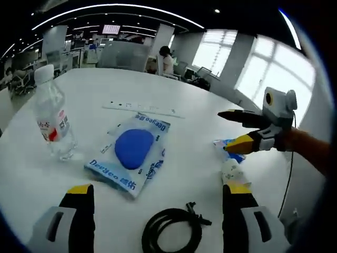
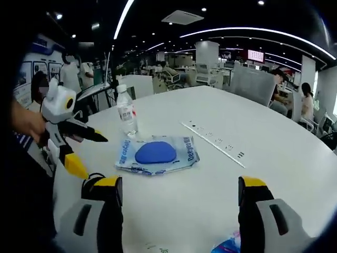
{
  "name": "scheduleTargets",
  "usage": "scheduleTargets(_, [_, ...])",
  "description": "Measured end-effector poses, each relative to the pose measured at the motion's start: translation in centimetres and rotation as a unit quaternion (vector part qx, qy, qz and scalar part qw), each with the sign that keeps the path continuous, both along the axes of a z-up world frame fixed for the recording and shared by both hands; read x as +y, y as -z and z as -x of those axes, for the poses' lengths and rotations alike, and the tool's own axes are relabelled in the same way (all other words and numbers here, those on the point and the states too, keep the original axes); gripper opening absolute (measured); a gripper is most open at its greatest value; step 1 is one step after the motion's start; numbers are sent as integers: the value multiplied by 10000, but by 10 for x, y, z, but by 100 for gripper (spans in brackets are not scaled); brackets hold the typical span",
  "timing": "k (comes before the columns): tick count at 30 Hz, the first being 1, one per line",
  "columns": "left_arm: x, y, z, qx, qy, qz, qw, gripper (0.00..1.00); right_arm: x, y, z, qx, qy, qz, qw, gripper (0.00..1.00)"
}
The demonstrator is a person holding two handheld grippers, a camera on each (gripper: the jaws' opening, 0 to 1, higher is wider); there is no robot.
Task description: Arrange the tabletop items into an orderly group along one side of the table until the central work area is clear of visible clutter.
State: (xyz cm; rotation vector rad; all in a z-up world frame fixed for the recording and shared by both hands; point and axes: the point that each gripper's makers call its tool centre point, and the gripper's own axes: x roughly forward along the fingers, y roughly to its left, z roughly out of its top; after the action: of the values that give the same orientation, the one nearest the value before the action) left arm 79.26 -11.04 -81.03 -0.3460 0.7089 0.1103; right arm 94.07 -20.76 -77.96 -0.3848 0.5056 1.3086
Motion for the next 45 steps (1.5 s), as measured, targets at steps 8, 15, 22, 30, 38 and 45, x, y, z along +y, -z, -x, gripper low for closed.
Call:
scheduleTargets(8, [16,8,2,-12,-505,169,9986,100,26,6,-8,15,-128,71,9999,82])
scheduleTargets(15, [19,19,11,23,-1005,605,9931,91,44,12,-15,40,-45,90,9999,68])
scheduleTargets(22, [25,26,8,18,-1270,779,9888,79,59,27,-15,101,-47,230,9997,60])
scheduleTargets(30, [19,36,-1,100,-1299,945,9870,68,71,44,-35,104,259,229,9993,46])
scheduleTargets(38, [26,51,-8,214,-1531,1097,9819,59,81,59,-45,246,597,278,9975,32])
scheduleTargets(45, [32,56,-14,203,-1651,1176,9790,46,83,73,-52,468,900,287,9944,24])
